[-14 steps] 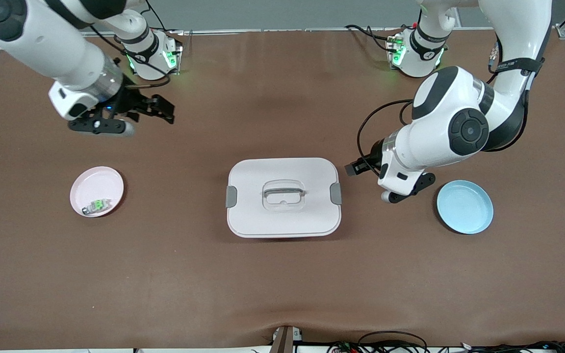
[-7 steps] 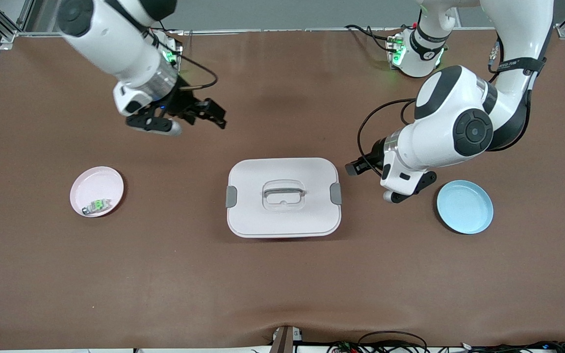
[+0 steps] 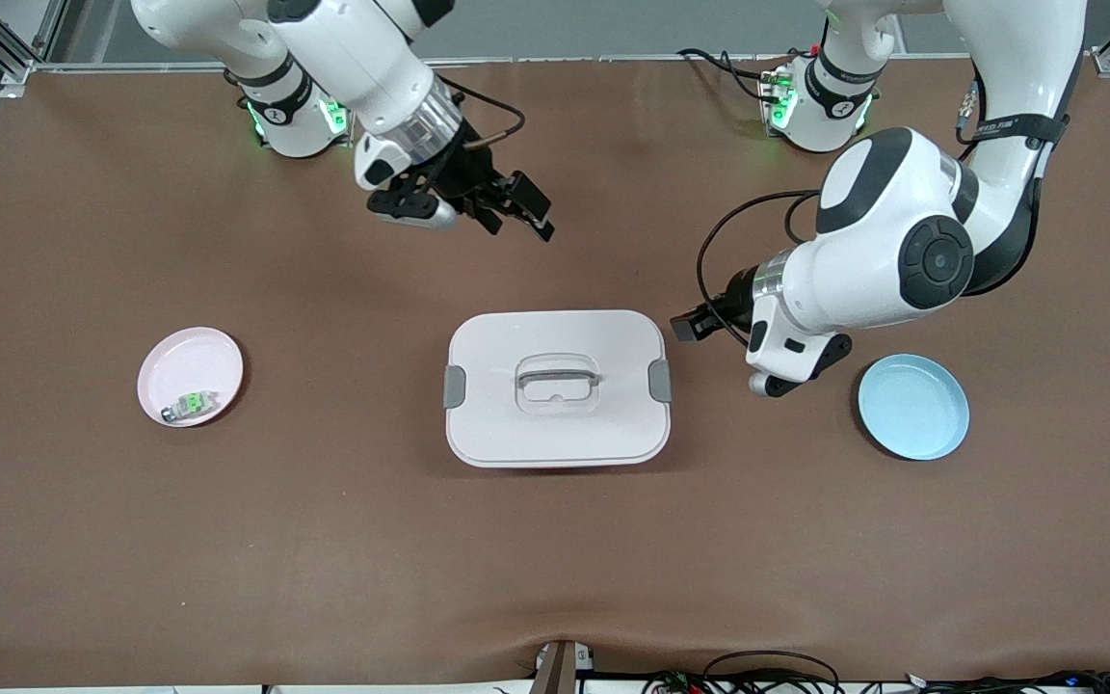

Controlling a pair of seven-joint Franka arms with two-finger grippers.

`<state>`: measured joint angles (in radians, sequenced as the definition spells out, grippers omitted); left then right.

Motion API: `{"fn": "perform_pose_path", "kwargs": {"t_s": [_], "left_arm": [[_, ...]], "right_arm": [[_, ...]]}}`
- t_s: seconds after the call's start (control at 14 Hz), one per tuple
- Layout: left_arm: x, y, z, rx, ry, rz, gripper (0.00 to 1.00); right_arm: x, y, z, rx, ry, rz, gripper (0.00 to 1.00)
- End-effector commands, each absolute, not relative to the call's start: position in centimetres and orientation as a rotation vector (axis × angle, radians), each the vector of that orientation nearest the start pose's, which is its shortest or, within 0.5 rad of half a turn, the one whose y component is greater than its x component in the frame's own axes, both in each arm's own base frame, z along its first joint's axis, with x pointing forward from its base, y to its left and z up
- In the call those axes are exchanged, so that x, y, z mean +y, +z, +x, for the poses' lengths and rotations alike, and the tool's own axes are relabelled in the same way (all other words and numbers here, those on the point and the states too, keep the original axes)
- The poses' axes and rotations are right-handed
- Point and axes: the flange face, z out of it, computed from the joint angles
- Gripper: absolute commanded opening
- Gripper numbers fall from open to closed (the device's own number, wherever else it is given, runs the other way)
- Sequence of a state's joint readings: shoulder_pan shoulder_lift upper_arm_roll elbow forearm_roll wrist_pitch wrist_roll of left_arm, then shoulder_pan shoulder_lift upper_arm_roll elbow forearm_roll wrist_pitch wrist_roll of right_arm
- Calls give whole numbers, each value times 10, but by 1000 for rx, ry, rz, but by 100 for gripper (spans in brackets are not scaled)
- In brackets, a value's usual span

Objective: Transfer orange switch to right arm and place
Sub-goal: 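Carry the switch above the box while the right gripper reaches toward it, then close the right gripper on the orange switch held by the left gripper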

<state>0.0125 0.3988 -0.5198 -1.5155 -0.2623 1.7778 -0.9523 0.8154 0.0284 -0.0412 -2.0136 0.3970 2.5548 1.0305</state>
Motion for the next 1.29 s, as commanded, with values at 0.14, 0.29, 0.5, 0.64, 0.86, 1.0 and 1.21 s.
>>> {"fn": "perform_pose_path", "kwargs": {"t_s": [0.14, 0.29, 0.5, 0.64, 0.86, 1.0, 1.21], "left_arm": [[-334, 471, 571, -1111, 730, -3197, 0], [-343, 471, 570, -1238, 852, -3175, 0], [-351, 467, 569, -1331, 1002, -3136, 0], [-366, 457, 562, -1346, 1038, -3089, 0], [-379, 443, 558, -1372, 1071, -3035, 0], [-383, 440, 555, -1396, 1092, -3004, 0], [-382, 442, 555, -1443, 1100, -2967, 0]], "right_arm": [[454, 466, 428, 818, -98, -2258, 100], [468, 458, 423, 814, -124, -2232, 100], [478, 460, 426, 850, -87, -2186, 100], [488, 459, 426, 849, -77, -2177, 100], [489, 466, 429, 831, -89, -2172, 100], [486, 468, 433, 814, -111, -2178, 100], [470, 467, 448, 708, -195, -2226, 100]]}}
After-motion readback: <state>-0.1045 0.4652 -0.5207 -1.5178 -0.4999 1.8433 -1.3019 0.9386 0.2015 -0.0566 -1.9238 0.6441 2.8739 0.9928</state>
